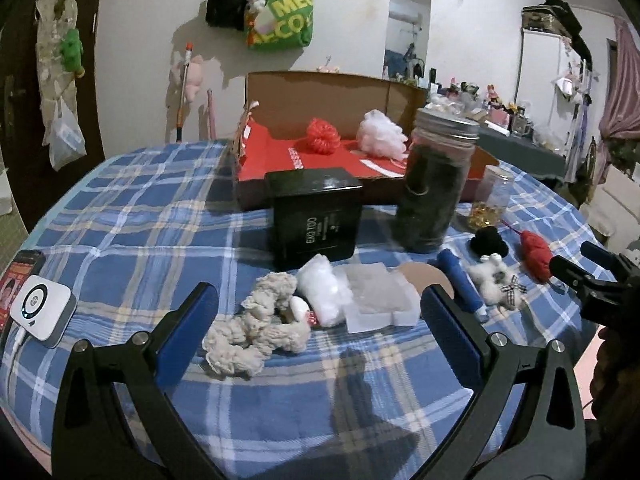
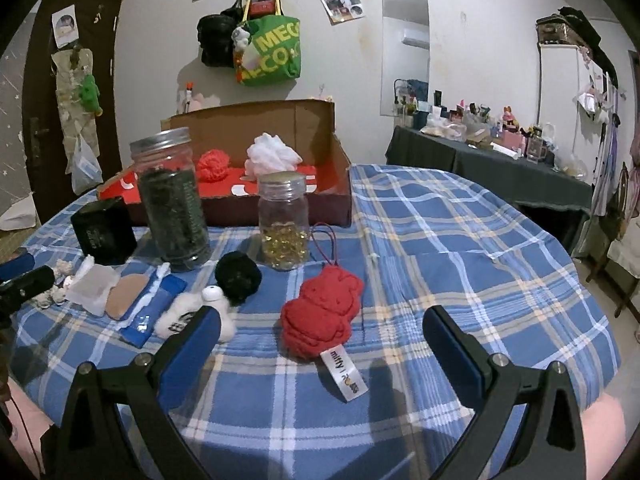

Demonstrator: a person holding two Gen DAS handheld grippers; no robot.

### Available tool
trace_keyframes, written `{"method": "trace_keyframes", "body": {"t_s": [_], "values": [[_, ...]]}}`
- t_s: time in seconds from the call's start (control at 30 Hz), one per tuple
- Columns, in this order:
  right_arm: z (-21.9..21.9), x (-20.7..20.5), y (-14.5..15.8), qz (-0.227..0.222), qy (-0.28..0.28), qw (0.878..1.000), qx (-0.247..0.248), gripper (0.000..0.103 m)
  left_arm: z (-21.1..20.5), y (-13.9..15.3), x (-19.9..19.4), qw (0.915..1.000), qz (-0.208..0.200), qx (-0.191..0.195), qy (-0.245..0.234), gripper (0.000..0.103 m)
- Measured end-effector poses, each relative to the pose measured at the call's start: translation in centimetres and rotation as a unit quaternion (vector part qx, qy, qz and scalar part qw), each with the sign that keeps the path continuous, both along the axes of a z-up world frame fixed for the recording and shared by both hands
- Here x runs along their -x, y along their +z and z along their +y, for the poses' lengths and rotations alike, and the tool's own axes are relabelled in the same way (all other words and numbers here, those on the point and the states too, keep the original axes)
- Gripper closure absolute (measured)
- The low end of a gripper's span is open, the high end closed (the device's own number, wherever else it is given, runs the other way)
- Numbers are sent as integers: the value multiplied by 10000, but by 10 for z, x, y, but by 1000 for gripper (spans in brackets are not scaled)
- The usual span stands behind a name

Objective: Organize soft objects
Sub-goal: 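Withdraw both tools back toward the table items, then grasp the white tissue with the left tool while the right grasps the red bunny plush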

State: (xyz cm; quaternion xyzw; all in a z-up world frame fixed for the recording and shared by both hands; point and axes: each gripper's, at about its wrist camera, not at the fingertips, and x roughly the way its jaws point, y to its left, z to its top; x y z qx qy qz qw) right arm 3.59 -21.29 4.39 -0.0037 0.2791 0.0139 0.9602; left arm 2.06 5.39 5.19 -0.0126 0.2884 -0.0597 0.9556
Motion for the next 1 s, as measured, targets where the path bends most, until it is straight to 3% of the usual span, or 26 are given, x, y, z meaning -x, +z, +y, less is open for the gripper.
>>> {"method": "trace_keyframes", "body": {"t_s": [0.17,0.37,0.47,0.6,0.63,0.73,0.77,0.8,0.9,1.0], "values": [[-4,-12,-2,152,-28,9999,5,0,-5,2,-13,9990,244,122,-357,0],[-12,-31,-3,390,67,9991,-122,0,-31,6,-22,9966,203,-249,-763,2],[-11,-38,-5,457,85,9989,-10,1,-41,1,-30,9955,331,-428,-776,18],[-9,-48,-11,625,70,9980,77,10,-48,-16,-42,9930,703,-593,-737,24],[-9,-49,-13,665,82,9977,71,17,-49,-18,-43,9928,729,-628,-709,28],[-9,-51,-19,790,363,9960,-195,52,-50,-25,-43,9925,794,-581,-725,53],[-8,-49,-18,745,351,9965,-169,53,-49,-24,-42,9926,788,-532,-752,69],[-6,-45,-16,659,379,9970,-141,54,-49,-23,-41,9926,779,-520,-776,77],[-6,-36,-10,536,487,9967,-362,54,-46,-20,-38,9926,768,-576,-748,87],[0,-28,-1,386,532,9972,-365,55,-43,-15,-35,9933,761,-421,-765,87]]}}
